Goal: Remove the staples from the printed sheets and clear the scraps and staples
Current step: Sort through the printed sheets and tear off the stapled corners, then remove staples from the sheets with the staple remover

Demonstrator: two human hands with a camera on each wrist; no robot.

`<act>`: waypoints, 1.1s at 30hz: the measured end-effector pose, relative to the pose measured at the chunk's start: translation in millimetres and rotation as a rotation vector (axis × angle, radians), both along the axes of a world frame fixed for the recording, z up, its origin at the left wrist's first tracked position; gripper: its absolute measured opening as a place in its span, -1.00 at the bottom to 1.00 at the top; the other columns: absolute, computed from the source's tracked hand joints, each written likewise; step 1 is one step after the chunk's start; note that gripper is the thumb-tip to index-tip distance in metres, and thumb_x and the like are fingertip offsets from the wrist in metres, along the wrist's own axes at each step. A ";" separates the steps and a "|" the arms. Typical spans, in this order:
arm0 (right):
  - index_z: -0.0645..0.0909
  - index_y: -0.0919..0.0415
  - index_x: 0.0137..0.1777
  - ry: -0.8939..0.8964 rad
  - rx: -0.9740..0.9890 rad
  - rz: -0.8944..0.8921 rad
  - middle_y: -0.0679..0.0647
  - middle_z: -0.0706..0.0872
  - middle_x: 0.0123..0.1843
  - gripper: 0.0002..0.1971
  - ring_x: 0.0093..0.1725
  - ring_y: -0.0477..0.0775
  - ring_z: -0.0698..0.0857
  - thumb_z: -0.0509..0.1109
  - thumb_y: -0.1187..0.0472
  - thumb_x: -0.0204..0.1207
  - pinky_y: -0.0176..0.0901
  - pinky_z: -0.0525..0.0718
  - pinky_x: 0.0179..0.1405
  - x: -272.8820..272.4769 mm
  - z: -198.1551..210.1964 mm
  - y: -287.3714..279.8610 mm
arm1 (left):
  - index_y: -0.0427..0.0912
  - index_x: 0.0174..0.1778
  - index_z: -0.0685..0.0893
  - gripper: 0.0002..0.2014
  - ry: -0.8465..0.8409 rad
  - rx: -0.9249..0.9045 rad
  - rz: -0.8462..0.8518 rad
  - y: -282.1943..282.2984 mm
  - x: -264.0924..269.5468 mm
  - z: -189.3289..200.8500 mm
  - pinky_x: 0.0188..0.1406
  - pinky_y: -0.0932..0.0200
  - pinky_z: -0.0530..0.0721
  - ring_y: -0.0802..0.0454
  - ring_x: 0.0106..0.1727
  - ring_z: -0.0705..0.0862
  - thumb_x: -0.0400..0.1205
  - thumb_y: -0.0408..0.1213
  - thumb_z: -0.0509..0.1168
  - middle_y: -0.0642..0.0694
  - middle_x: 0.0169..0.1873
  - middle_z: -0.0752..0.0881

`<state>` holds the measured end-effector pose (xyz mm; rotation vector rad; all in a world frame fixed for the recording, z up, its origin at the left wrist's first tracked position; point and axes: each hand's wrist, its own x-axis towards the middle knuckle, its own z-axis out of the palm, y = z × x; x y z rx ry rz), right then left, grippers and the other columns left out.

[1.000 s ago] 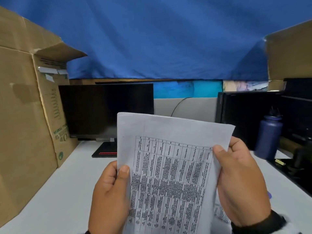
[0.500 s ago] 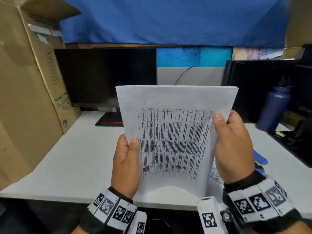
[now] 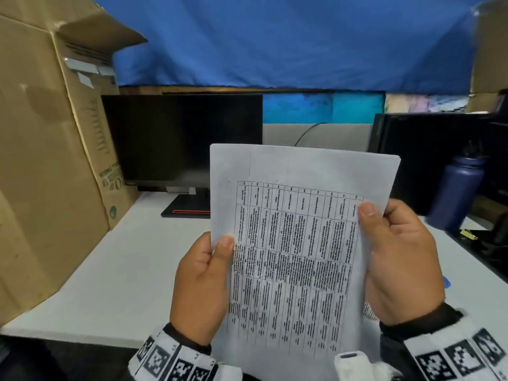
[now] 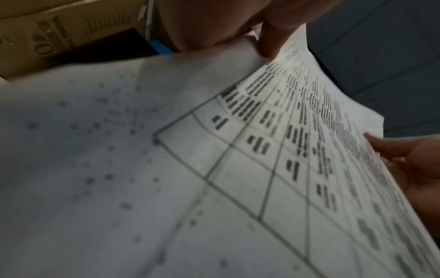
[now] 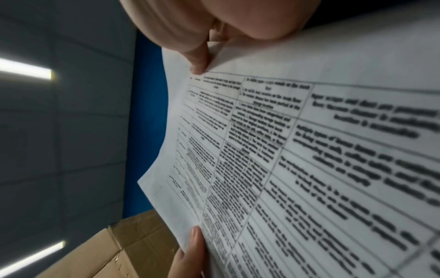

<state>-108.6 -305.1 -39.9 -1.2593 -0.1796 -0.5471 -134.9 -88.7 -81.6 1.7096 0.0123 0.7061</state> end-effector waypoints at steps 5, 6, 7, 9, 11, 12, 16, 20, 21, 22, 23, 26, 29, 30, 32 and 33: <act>0.77 0.01 -0.14 0.077 -0.122 -0.098 0.00 0.88 -0.15 -0.84 -0.15 0.06 0.84 0.39 0.21 0.62 0.03 0.80 -0.11 3.4 -15.1 7.3 | -0.04 -0.21 0.71 -0.76 0.035 0.051 0.061 9.6 -6.2 -3.8 -0.27 0.06 0.71 0.04 -0.24 0.76 0.72 -0.11 0.24 -0.04 -0.25 0.82; 0.77 -0.02 -0.17 0.085 -0.186 -0.111 -0.06 0.87 -0.17 -0.82 -0.16 -0.01 0.84 0.40 0.21 0.61 -0.04 0.79 -0.15 2.4 -17.1 6.9 | -0.04 -0.22 0.71 -0.76 0.046 0.068 0.068 11.7 -7.8 -5.3 -0.30 0.09 0.68 0.06 -0.24 0.75 0.72 -0.12 0.24 -0.02 -0.24 0.82; 0.78 -0.04 -0.18 0.096 -0.255 -0.098 -0.10 0.87 -0.19 -0.81 -0.17 -0.04 0.84 0.41 0.21 0.60 -0.08 0.79 -0.17 2.3 -17.7 6.0 | -0.04 -0.22 0.71 -0.76 0.052 0.090 0.080 15.2 -10.4 -6.6 -0.31 0.11 0.65 0.08 -0.25 0.74 0.71 -0.12 0.24 0.02 -0.24 0.81; 0.80 0.01 -0.18 0.168 -0.401 0.020 -0.05 0.87 -0.22 -0.83 -0.20 0.00 0.83 0.42 0.21 0.59 -0.04 0.80 -0.19 4.5 -16.3 -0.9 | -0.07 -0.24 0.69 -0.75 0.070 0.145 0.127 25.2 -15.6 -9.6 -0.34 0.11 0.62 0.06 -0.30 0.71 0.71 -0.12 0.24 0.06 -0.27 0.79; 0.81 0.06 -0.17 0.273 -0.618 0.120 0.00 0.86 -0.22 -0.86 -0.19 0.06 0.81 0.45 0.23 0.56 -0.16 0.78 -0.20 16.9 -13.9 -19.6 | -0.12 -0.25 0.68 -0.73 0.118 0.159 0.171 39.2 -19.4 -13.7 -0.27 0.02 0.65 -0.03 -0.27 0.72 0.71 -0.11 0.24 -0.05 -0.34 0.77; 0.81 0.06 -0.13 0.313 -0.711 0.096 0.00 0.86 -0.21 -0.88 -0.17 0.03 0.80 0.46 0.25 0.55 -0.29 0.73 -0.23 29.2 -14.5 -36.4 | -0.13 -0.25 0.68 -0.72 0.149 0.137 0.188 47.9 -19.1 -17.4 -0.17 -0.05 0.68 -0.09 -0.23 0.73 0.71 -0.10 0.24 -0.09 -0.36 0.77; 0.75 0.21 0.12 0.462 -1.130 -0.249 0.14 0.81 0.07 -0.81 0.05 0.15 0.74 0.44 0.21 0.55 -0.14 0.64 0.06 91.5 -22.8 -114.0 | 0.03 -0.11 0.75 -0.81 0.190 0.016 0.231 86.6 -21.9 -23.7 0.10 -0.33 0.71 -0.18 -0.06 0.80 0.70 -0.03 0.27 -0.02 -0.25 0.84; 0.67 0.28 0.21 0.948 -1.660 -0.337 0.25 0.70 0.26 -0.52 0.22 0.21 0.64 0.22 -0.13 0.64 -0.11 0.52 0.17 127.8 -52.9 -177.5 | 0.34 -0.10 0.72 -0.85 0.150 0.074 0.152 105.5 -28.4 -16.2 -0.08 -0.09 0.73 0.00 -0.13 0.74 0.70 0.03 0.25 0.17 -0.23 0.81; 0.70 0.24 0.03 1.012 -1.688 -0.294 0.23 0.73 0.18 -0.50 0.12 0.18 0.65 0.19 -0.21 0.64 -0.15 0.50 0.09 129.2 -63.3 -185.5 | 0.30 -0.05 0.74 -0.86 0.153 0.072 0.102 107.3 -29.8 -13.5 -0.11 -0.17 0.75 -0.06 -0.13 0.77 0.68 0.07 0.26 0.17 -0.22 0.83; 0.67 0.20 -0.16 1.052 -1.704 -0.250 0.21 0.76 0.10 -0.48 0.01 0.15 0.65 0.17 -0.26 0.63 -0.18 0.49 0.01 130.6 -73.4 -191.1 | 0.17 0.03 0.76 -0.78 0.169 0.093 0.083 109.6 -30.4 -12.4 -0.12 -0.29 0.76 -0.17 -0.14 0.80 0.64 0.13 0.28 0.08 -0.20 0.85; 0.61 0.17 -0.28 1.084 -1.724 -0.209 0.18 0.78 0.04 -0.47 -0.08 0.12 0.65 0.16 -0.27 0.63 -0.19 0.48 -0.05 129.6 -78.6 -189.4 | 0.04 0.05 0.76 -0.67 0.165 0.142 0.071 111.1 -31.3 -11.6 -0.11 -0.32 0.77 -0.23 -0.16 0.81 0.61 0.19 0.30 -0.02 -0.23 0.86; 0.53 0.11 -0.41 1.127 -1.747 -0.128 0.14 0.80 -0.15 -0.52 -0.32 0.00 0.65 0.21 -0.23 0.59 -0.25 0.52 -0.19 137.7 -87.0 -194.6 | -0.05 -0.19 0.70 -0.71 0.134 0.434 0.070 108.2 -37.5 -3.4 -0.42 0.09 0.63 -0.06 -0.45 0.69 0.61 0.09 0.28 -0.09 -0.51 0.71; 0.56 0.21 -0.19 1.002 -1.679 -0.188 0.15 0.72 -0.26 -0.63 -0.24 0.16 0.68 0.41 -0.13 0.36 -0.12 0.58 -0.21 153.7 -88.3 -211.8 | -0.10 -0.35 0.59 -0.72 0.142 0.578 0.025 101.0 -41.3 3.7 -0.56 0.24 0.42 0.04 -0.52 0.56 0.60 -0.02 0.25 -0.09 -0.60 0.57; 0.59 0.27 -0.21 0.953 -1.502 -0.166 0.17 0.70 -0.34 -0.63 -0.27 0.19 0.68 0.44 -0.08 0.34 -0.11 0.61 -0.22 150.7 -79.9 -206.3 | -0.12 -0.37 0.57 -0.71 0.167 0.587 0.011 102.7 -41.3 2.3 -0.56 0.27 0.40 0.05 -0.52 0.55 0.61 -0.05 0.27 -0.07 -0.60 0.55; 0.60 0.41 -0.20 0.757 -0.889 -0.075 0.27 0.63 -0.36 -0.72 -0.26 0.19 0.60 0.43 0.12 0.45 -0.09 0.63 -0.19 136.1 -56.5 -178.0 | -0.17 -0.36 0.56 -0.70 0.188 0.563 -0.012 105.2 -38.5 -2.1 -0.55 0.31 0.38 0.05 -0.51 0.54 0.64 -0.11 0.30 -0.08 -0.59 0.53; 0.59 0.42 -0.12 0.659 -0.621 -0.041 0.27 0.60 -0.29 -0.78 -0.20 0.20 0.56 0.43 0.21 0.51 -0.06 0.63 -0.15 127.2 -42.7 -159.9 | -0.17 -0.35 0.55 -0.71 0.197 0.553 -0.021 103.4 -37.5 -3.3 -0.56 0.33 0.36 0.03 -0.50 0.54 0.65 -0.11 0.30 -0.09 -0.57 0.54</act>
